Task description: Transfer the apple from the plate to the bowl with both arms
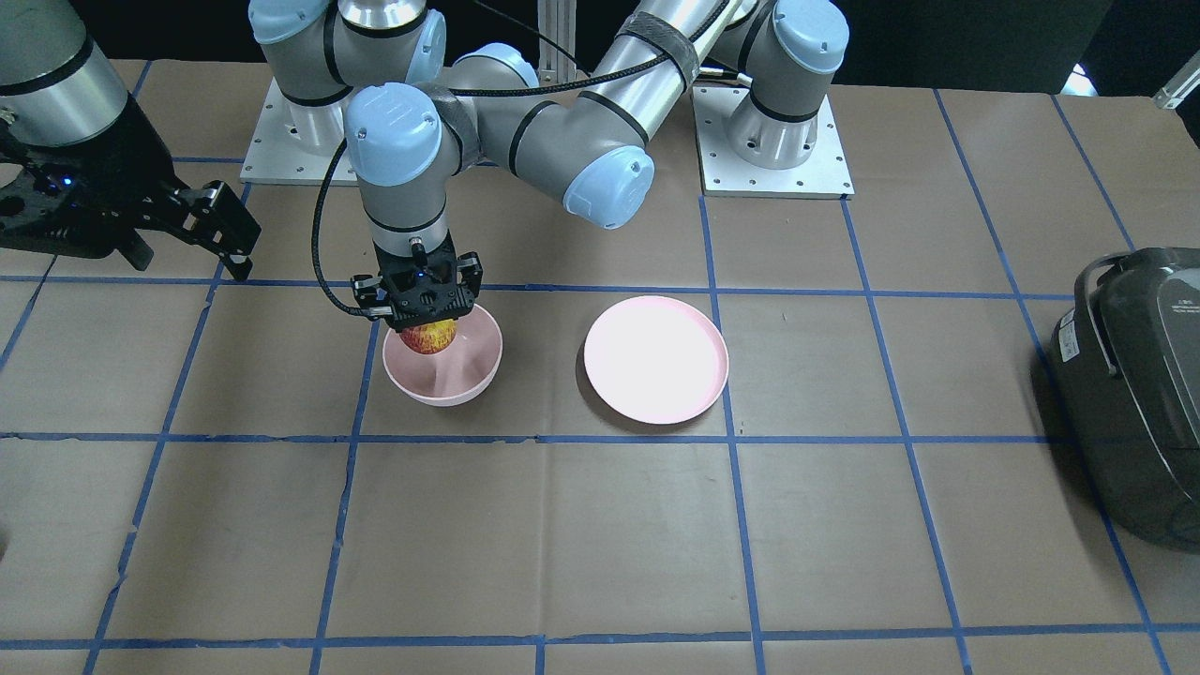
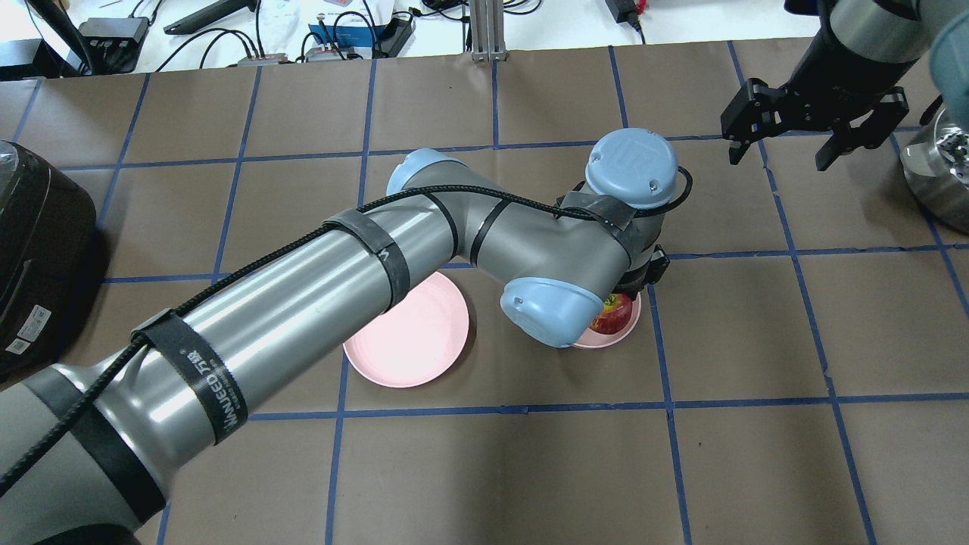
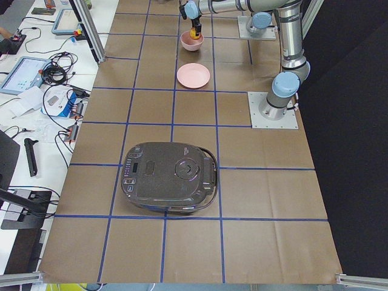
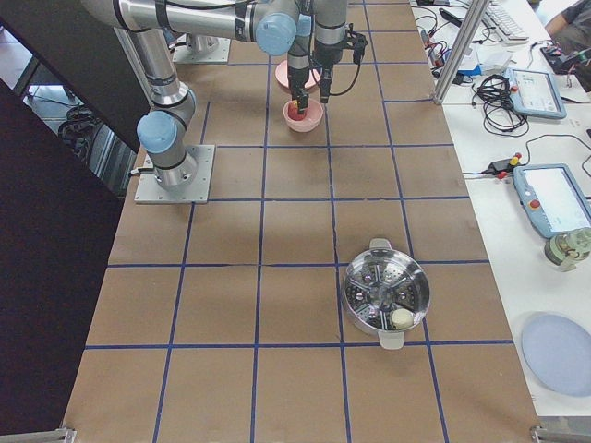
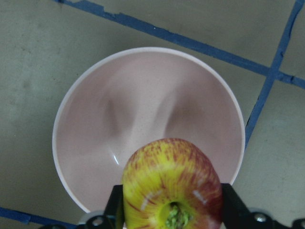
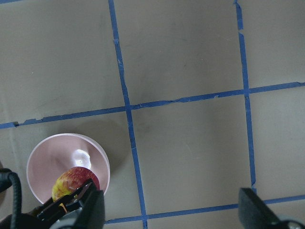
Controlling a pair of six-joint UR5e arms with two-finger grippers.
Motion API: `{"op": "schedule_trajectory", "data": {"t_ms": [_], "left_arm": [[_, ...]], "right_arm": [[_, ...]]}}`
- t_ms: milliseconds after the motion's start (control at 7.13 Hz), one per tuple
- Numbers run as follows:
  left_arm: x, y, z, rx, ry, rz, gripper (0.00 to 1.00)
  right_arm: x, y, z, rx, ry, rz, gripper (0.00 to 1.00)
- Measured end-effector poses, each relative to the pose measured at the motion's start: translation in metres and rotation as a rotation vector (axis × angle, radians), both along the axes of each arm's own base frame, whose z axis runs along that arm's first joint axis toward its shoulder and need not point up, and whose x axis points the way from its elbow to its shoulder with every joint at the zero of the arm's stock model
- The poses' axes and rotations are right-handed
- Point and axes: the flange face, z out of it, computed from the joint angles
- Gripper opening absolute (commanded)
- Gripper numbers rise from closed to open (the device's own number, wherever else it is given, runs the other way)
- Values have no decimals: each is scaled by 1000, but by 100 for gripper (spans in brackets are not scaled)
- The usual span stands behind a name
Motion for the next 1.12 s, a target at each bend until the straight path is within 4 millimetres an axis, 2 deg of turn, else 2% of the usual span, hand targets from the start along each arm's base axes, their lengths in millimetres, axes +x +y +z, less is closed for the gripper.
{"op": "schedule_trajectory", "data": {"t_ms": [280,701,841,1121], "left_arm": [[-1,-1,-5,3,-3,-5,100],[11,-1,11,0,-4,-35,100],[24,-4,28,5,-8,-45,100],[69,-10,76,28,-23,-94,100]], "right_arm": [[0,0,0,1,0,1,100],[1,0,-2,5,-5,2,100],[1,1,-4,8,-6,3,100],[1,1,-5,12,-8,5,100]]}}
